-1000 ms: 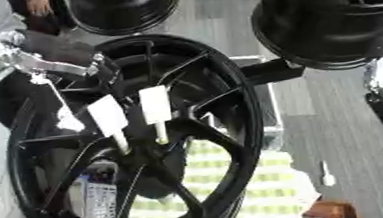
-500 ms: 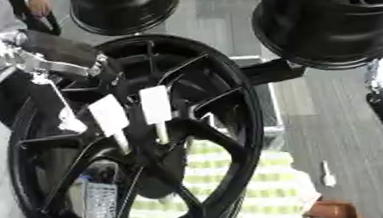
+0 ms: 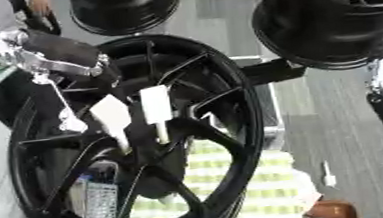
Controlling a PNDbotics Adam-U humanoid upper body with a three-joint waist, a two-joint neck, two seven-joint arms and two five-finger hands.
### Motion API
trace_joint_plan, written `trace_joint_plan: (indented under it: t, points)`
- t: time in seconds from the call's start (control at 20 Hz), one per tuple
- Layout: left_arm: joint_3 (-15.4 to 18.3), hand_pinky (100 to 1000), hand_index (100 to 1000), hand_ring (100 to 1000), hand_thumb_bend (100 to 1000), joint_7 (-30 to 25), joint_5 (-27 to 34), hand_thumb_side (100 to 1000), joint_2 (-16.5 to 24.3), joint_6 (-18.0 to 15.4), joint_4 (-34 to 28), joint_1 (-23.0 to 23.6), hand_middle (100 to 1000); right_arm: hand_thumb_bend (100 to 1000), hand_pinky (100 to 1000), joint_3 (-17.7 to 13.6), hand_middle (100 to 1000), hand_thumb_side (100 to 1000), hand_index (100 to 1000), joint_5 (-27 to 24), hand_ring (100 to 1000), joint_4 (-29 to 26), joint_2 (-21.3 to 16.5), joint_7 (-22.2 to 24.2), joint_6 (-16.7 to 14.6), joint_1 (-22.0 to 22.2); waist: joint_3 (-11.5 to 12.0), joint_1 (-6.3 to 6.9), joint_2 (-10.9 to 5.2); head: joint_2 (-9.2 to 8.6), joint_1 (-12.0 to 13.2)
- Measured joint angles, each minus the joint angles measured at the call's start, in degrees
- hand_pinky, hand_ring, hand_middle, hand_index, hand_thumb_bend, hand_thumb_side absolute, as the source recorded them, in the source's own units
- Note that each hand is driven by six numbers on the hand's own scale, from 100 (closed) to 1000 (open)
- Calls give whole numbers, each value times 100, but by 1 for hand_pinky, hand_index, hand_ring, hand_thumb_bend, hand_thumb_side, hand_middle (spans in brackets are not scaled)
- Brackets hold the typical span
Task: Pull the pin out of the wheel hub.
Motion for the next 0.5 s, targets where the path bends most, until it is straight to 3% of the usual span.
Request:
trace_joint_plan:
  t: [0.2, 0.5]
  points:
    - [-20, 672, 566, 537, 100, -24, 113, 288, 0, 24, -3, 7, 485, 100, 729, -1, 798, 655, 817, -6, 848, 0, 11, -5, 2, 3, -2, 0, 0, 0, 1]
    - [-23, 632, 501, 489, 100, -82, 326, 191, 0, 81, -55, 7, 418, 100, 729, -2, 799, 655, 818, -16, 849, 0, 52, -24, 21, 6, -4, 0, 0, 0, 1]
